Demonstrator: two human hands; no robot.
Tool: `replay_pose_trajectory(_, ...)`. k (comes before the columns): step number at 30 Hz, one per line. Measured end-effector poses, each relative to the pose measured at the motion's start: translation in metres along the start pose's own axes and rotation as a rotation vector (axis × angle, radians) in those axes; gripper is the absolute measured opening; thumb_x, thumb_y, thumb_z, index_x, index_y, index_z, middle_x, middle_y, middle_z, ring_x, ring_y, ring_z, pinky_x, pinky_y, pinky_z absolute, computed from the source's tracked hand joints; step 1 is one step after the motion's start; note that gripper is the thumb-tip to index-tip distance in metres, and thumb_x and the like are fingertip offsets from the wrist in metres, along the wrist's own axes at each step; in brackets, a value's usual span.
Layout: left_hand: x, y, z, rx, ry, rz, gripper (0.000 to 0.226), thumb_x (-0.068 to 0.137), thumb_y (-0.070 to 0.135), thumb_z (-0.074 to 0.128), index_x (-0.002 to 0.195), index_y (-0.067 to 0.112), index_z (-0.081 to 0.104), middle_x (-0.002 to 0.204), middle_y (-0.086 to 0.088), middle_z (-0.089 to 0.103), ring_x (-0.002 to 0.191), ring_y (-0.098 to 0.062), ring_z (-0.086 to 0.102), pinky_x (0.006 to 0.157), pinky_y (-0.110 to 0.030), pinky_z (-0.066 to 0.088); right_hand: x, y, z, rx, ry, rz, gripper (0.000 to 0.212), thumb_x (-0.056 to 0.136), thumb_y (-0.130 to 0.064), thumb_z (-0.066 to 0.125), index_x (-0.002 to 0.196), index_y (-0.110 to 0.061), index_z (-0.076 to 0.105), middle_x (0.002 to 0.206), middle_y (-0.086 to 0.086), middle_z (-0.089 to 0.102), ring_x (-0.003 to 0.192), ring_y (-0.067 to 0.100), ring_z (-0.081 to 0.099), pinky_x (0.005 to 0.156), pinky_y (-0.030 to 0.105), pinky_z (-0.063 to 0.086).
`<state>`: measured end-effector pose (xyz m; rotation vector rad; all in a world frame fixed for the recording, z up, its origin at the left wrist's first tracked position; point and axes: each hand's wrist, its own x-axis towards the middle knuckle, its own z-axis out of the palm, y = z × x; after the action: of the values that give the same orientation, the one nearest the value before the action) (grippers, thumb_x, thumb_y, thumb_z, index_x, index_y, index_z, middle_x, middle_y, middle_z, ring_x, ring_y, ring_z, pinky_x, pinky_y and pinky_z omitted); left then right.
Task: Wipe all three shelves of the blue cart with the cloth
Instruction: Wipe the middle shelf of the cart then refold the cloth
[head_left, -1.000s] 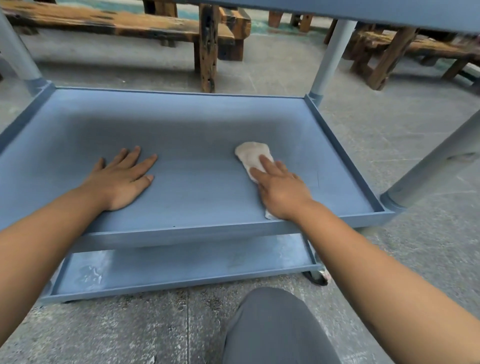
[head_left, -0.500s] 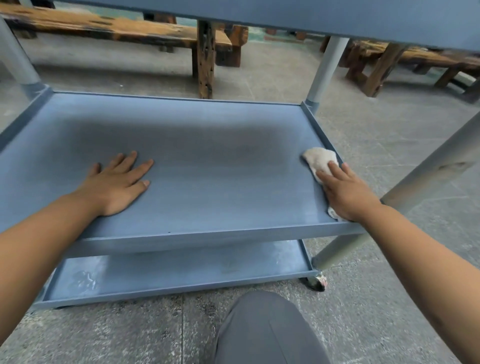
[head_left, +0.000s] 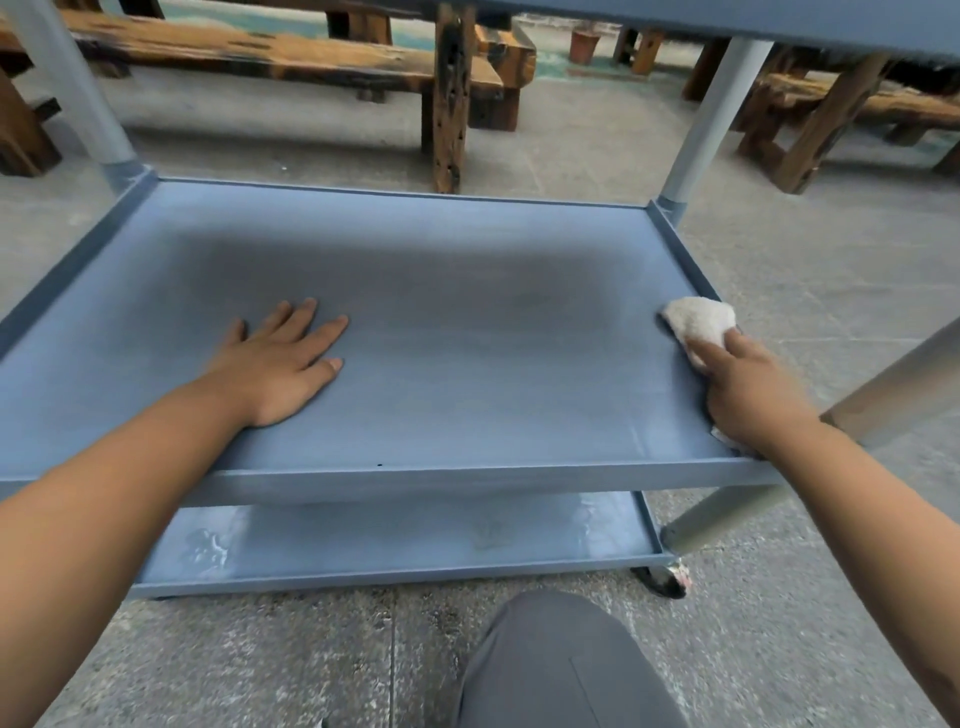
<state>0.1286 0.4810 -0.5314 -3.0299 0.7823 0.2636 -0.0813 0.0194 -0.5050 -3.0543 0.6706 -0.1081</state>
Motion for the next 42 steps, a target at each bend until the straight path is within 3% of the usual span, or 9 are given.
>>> replay_pose_trajectory(4, -0.001, 0.001, 0.0, -0.013, 0.004, 0.001, 0.057, 0.098, 0.057, 0.018, 0.15, 0.05, -0.004, 0.163, 0.008, -0.011, 0.15, -0.015, -0.007, 0.119, -0.051, 0.003, 0.003, -0.016, -0.004, 0.109, 0.05, -0.002, 0.06, 0.081, 0.005, 0.044, 0.132, -0.024, 0.058, 0.125, 0.012, 0.052, 0.108, 0.042, 0.054, 0.083, 0.044, 0.047)
replay_pose_trajectory(9, 0.001, -0.001, 0.003, -0.01, 0.017, 0.005, 0.058, 0.097, 0.058, 0.017, 0.15, 0.05, -0.005, 0.163, 0.008, -0.012, 0.149, -0.014, -0.008, 0.119, -0.05, 0.002, 0.006, -0.051, -0.006, 0.153, 0.157, -0.127, 0.052, 0.084, 0.007, 0.05, 0.128, -0.017, 0.064, 0.14, 0.012, 0.054, 0.116, 0.044, 0.057, 0.095, 0.042, 0.044)
replay_pose_trajectory(20, 0.005, -0.002, -0.005, -0.257, 0.032, -0.017, 0.052, 0.102, 0.039, 0.033, 0.152, 0.042, 0.018, 0.164, 0.008, 0.005, 0.15, -0.013, 0.0, 0.118, -0.046, 0.0, -0.016, -0.239, 0.001, 0.378, -0.126, -1.048, 0.045, 0.081, 0.014, 0.052, 0.118, -0.005, 0.069, 0.137, 0.017, 0.056, 0.131, 0.029, 0.05, 0.113, 0.034, 0.033)
replay_pose_trajectory(24, 0.0, -0.003, -0.007, -0.356, 0.07, -0.008, 0.043, 0.105, 0.034, 0.029, 0.147, 0.037, 0.036, 0.162, 0.007, 0.014, 0.149, -0.013, 0.005, 0.118, -0.042, 0.0, -0.013, -0.238, -0.004, 0.549, -0.205, -0.886, 0.05, 0.085, 0.003, 0.056, 0.134, -0.009, 0.057, 0.143, 0.007, 0.051, 0.133, 0.017, 0.045, 0.11, 0.013, 0.024)
replay_pose_trajectory(27, -0.008, -0.005, -0.011, -0.611, 0.11, -0.014, 0.042, 0.106, 0.037, 0.027, 0.139, 0.03, 0.051, 0.154, 0.007, 0.035, 0.144, -0.012, 0.024, 0.113, -0.027, 0.015, 0.002, -0.237, -0.011, 0.608, -0.189, -0.624, 0.042, 0.095, -0.02, 0.056, 0.137, -0.018, 0.053, 0.142, -0.004, 0.053, 0.129, 0.013, 0.047, 0.1, 0.015, 0.031)
replay_pose_trajectory(30, -0.025, 0.003, -0.023, -0.783, 0.168, -0.076, 0.045, 0.095, 0.055, 0.03, 0.1, 0.025, 0.063, 0.111, 0.01, 0.058, 0.105, -0.013, 0.05, 0.087, -0.025, 0.037, 0.018, -0.241, -0.018, 0.506, -0.26, -0.438, 0.028, 0.095, -0.029, 0.054, 0.119, -0.019, 0.064, 0.119, -0.005, 0.065, 0.113, 0.016, 0.057, 0.086, 0.025, 0.04)
replay_pose_trajectory(35, -0.047, 0.03, -0.024, -0.607, 0.127, -0.039, 0.049, 0.088, 0.058, 0.048, 0.069, 0.013, 0.056, 0.066, 0.0, 0.054, 0.064, -0.02, 0.05, 0.06, -0.033, 0.038, 0.029, -0.257, -0.024, 0.359, -0.439, -0.453, 0.033, 0.088, -0.037, 0.061, 0.089, -0.004, 0.067, 0.08, 0.011, 0.064, 0.076, 0.029, 0.056, 0.07, 0.036, 0.045)
replay_pose_trajectory(38, -0.045, 0.035, -0.019, -0.641, 0.108, -0.037, 0.029, 0.087, 0.037, 0.066, 0.07, 0.015, 0.057, 0.062, 0.007, 0.051, 0.055, -0.008, 0.046, 0.048, -0.017, 0.032, 0.03, -0.258, -0.028, 0.404, -0.551, -0.393, 0.035, 0.086, -0.035, 0.065, 0.077, -0.001, 0.059, 0.071, 0.006, 0.046, 0.068, 0.021, 0.041, 0.062, 0.032, 0.03)
replay_pose_trajectory(42, -0.041, 0.035, -0.025, -0.939, 0.148, -0.046, 0.017, 0.092, 0.025, 0.064, 0.076, 0.022, 0.059, 0.063, 0.018, 0.057, 0.057, 0.001, 0.049, 0.052, -0.011, 0.035, 0.03, -0.252, -0.032, 0.556, -0.625, -0.284, 0.033, 0.084, -0.031, 0.069, 0.098, -0.002, 0.065, 0.076, 0.002, 0.053, 0.068, 0.02, 0.045, 0.058, 0.027, 0.033)
